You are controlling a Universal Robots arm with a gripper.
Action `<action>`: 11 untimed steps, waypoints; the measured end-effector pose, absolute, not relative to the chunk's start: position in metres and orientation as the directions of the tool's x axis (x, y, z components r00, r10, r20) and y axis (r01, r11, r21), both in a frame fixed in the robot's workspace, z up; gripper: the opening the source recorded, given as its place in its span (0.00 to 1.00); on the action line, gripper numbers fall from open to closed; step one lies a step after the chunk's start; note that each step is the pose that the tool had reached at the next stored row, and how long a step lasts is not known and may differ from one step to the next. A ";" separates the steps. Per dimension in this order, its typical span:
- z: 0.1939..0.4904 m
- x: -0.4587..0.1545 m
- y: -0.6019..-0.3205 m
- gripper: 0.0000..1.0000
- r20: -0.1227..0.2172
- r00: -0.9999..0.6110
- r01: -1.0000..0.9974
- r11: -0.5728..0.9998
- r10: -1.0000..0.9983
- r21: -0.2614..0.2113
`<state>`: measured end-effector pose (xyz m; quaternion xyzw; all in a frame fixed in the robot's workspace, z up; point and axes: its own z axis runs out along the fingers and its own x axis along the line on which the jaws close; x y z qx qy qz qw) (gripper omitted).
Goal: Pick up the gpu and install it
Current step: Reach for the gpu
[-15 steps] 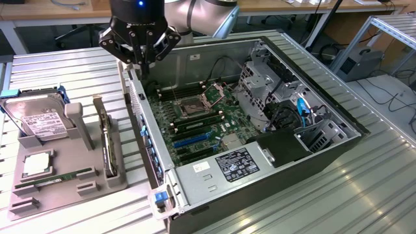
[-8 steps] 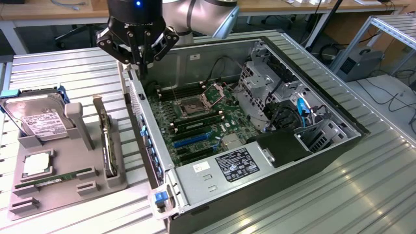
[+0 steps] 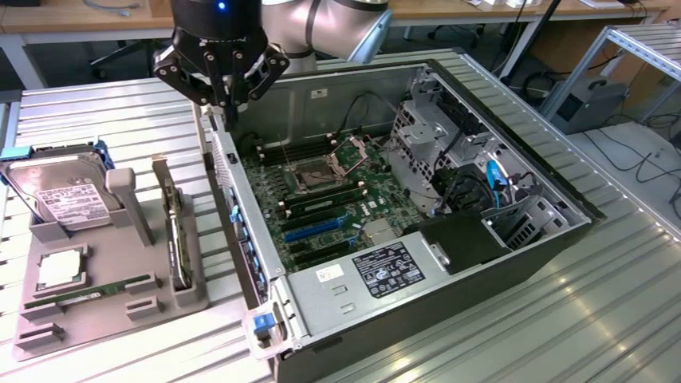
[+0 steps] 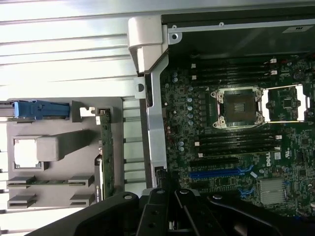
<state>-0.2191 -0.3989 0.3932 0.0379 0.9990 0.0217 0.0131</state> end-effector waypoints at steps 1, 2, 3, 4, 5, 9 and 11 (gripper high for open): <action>0.393 -0.219 -0.399 0.11 -0.025 -0.997 0.075 0.996 0.076 0.044; 0.393 -0.220 -0.399 0.11 -0.025 -0.997 0.075 0.996 0.076 0.044; 0.393 -0.220 -0.399 0.11 -0.024 -0.997 0.075 0.996 0.076 0.044; 0.393 -0.221 -0.399 0.11 -0.025 -0.997 0.075 0.996 0.076 0.044; 0.393 -0.221 -0.399 0.11 -0.025 -0.997 0.075 0.996 0.076 0.044; 0.393 -0.222 -0.399 0.11 -0.025 -0.997 0.075 0.996 0.076 0.044; 0.393 -0.223 -0.399 0.11 -0.025 -0.997 0.075 0.996 0.076 0.044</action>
